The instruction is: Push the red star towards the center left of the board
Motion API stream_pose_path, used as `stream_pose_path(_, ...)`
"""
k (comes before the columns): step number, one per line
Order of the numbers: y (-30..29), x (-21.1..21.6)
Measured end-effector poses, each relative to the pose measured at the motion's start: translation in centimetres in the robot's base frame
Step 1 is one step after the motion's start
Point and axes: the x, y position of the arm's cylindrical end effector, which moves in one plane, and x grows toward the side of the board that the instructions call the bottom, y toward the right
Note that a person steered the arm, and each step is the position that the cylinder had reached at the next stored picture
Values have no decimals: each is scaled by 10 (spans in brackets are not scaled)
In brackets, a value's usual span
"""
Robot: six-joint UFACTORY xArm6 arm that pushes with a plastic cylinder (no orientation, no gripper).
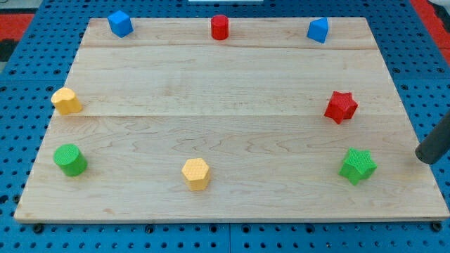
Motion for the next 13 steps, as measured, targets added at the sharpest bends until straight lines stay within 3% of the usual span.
stream_pose_path(1, 1, -2)
stream_pose_path(2, 6, -58)
stream_pose_path(3, -9, -88)
stream_pose_path(4, -63, -83)
stream_pose_path(5, -145, -105)
stream_pose_path(6, -238, -169)
stream_pose_path(7, -329, -184)
stream_pose_path(8, -276, -196)
stream_pose_path(9, -221, -178)
stream_pose_path(10, -317, -170)
stream_pose_path(12, -281, -125)
stream_pose_path(13, -359, -129)
